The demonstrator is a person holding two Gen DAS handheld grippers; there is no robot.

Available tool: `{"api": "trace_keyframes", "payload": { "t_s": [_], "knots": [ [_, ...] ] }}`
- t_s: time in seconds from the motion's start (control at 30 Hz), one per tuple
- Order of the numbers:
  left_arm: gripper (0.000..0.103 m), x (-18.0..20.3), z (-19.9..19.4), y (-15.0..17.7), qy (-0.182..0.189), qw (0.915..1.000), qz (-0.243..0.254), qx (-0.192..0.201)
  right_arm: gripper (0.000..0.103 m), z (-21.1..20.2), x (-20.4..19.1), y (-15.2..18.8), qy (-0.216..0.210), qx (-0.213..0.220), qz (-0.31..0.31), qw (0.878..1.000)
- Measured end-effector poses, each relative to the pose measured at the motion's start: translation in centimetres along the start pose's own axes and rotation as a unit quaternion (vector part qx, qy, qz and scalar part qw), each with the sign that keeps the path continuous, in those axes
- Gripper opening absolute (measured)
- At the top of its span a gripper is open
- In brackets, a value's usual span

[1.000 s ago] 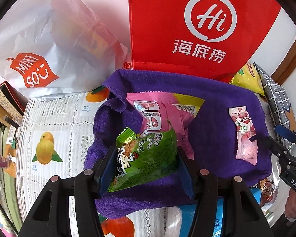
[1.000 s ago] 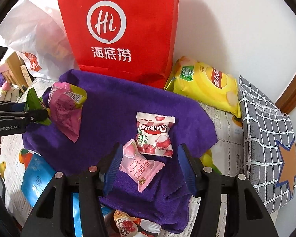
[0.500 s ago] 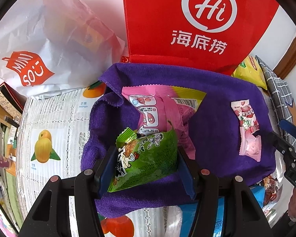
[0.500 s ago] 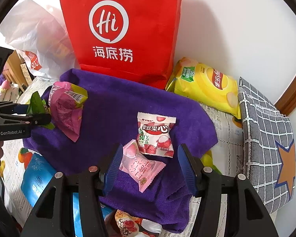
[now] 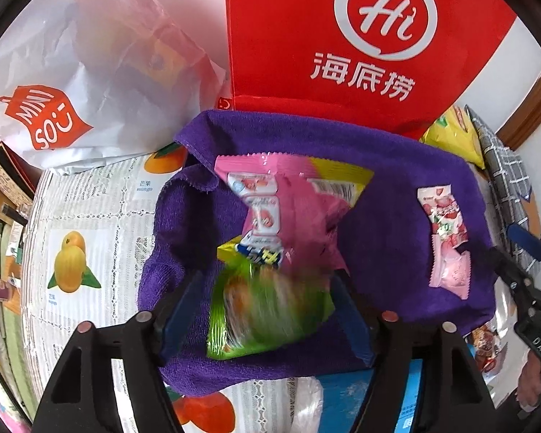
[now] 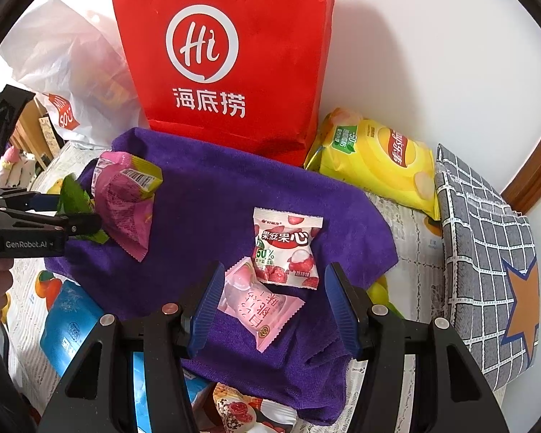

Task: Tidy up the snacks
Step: 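Open the right tool to drop the pink packet while the left tool releases the green bag, then move the right tool to a white ice-cream packet while the left tool reaches a red packet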

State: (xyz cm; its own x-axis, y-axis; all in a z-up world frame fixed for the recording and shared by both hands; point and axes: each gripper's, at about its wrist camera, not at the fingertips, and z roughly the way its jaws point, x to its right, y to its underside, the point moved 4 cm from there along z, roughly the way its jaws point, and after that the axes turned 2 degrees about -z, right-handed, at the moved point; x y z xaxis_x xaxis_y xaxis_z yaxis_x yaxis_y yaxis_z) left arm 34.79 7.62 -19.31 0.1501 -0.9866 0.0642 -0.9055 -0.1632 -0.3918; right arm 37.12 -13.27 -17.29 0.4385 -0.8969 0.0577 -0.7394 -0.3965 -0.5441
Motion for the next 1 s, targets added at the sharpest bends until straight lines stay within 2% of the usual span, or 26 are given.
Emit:
{"api": "trace_keyframes", "payload": {
  "t_s": [0.03,0.3,0.37,0.47,0.6,0.73,0.83,1.0],
  "knots": [
    [0.077,0.0,-0.2,0.0,0.003,1.0,0.0,0.003,0.058,0.0,0.0,0.0,0.001,0.0,-0.001,1.0],
    [0.077,0.1,-2.6,-0.4,0.03,0.9987,-0.001,0.04,0.058,-1.1,-0.4,-0.5,0.0,0.013,0.003,1.0],
    [0.077,0.3,-3.2,-0.4,0.032,0.9983,0.001,0.049,0.058,-1.8,-0.6,-0.9,0.001,0.023,0.008,1.0],
    [0.077,0.3,-4.1,-0.5,0.032,0.9974,0.005,0.064,0.063,-3.1,-0.6,-1.5,0.001,0.038,0.018,0.999],
    [0.077,0.3,-5.9,-0.5,0.035,0.9946,0.004,0.097,0.064,-5.0,-0.9,-1.5,0.013,0.066,0.031,0.997],
    [0.077,0.5,-7.3,-0.5,0.045,0.9922,0.009,0.116,0.065,-6.6,-1.0,0.4,0.014,0.081,0.043,0.996],
    [0.077,0.8,-7.8,-0.4,0.051,0.9918,0.01,0.117,0.065,-7.3,-0.4,2.6,0.037,0.086,0.051,0.994],
    [0.077,1.4,-9.6,0.0,0.064,0.9895,0.02,0.128,0.058,-7.4,0.6,6.9,0.027,0.056,0.092,0.994]
  ]
}}
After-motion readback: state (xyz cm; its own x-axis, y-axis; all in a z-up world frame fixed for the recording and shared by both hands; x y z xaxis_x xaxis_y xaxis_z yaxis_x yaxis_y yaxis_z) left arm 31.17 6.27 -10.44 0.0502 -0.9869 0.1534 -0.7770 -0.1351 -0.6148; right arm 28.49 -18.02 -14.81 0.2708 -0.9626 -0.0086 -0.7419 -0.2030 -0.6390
